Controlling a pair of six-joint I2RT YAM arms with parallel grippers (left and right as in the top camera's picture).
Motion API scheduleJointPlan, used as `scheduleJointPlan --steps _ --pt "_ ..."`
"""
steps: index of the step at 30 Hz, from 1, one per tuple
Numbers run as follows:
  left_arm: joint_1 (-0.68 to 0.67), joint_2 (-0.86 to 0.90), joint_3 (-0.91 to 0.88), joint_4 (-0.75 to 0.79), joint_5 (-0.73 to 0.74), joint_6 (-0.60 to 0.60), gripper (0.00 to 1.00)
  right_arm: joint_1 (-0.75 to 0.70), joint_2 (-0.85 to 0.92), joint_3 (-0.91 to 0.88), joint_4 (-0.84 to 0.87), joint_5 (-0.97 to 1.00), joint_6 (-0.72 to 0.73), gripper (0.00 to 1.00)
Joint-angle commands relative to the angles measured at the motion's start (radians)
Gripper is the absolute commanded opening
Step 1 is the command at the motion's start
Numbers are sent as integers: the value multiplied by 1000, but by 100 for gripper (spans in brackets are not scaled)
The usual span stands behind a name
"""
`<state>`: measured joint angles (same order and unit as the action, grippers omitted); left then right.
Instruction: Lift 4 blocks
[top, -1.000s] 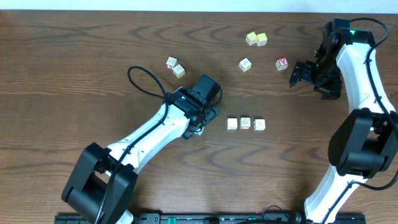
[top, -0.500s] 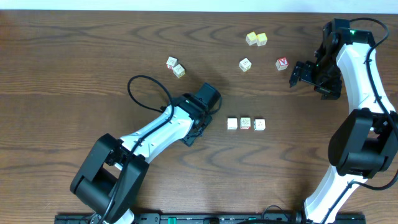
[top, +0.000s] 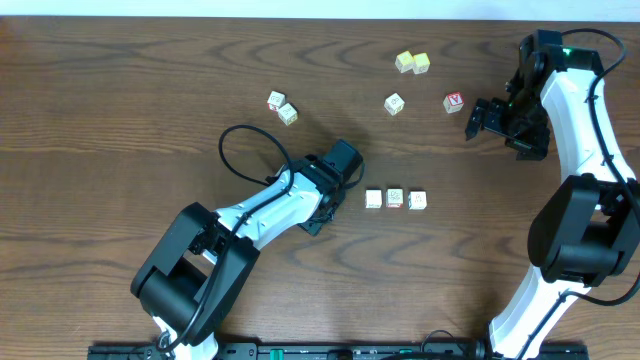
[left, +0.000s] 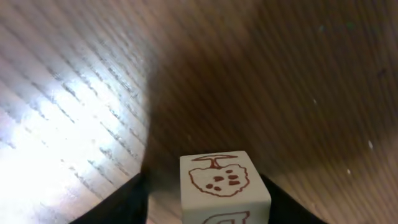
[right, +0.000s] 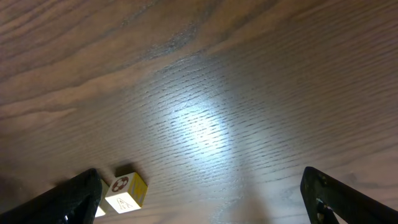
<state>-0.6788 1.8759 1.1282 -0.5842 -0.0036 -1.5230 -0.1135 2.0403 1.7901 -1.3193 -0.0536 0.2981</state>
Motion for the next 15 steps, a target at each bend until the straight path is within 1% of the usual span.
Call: scheduleJointPlan --steps 1,4,6,10,13,15 --pt "1 21 -11 1 -17 92 50 11 -31 -5 -1 -5 -15 99" --pt "2 21 -11 10 -17 250 47 11 -31 -5 -1 -5 -15 99" --pt "2 21 -11 24 -16 381 44 11 -31 -5 -1 -5 -15 99" --pt "2 20 -8 62 -15 670 45 11 -31 -5 -1 -11 -15 99" --pt "2 20 5 68 -15 822 45 11 -31 -5 -6 -48 -15 99" --pt "2 20 20 71 1 893 45 15 -31 -8 -9 -69 -16 99"
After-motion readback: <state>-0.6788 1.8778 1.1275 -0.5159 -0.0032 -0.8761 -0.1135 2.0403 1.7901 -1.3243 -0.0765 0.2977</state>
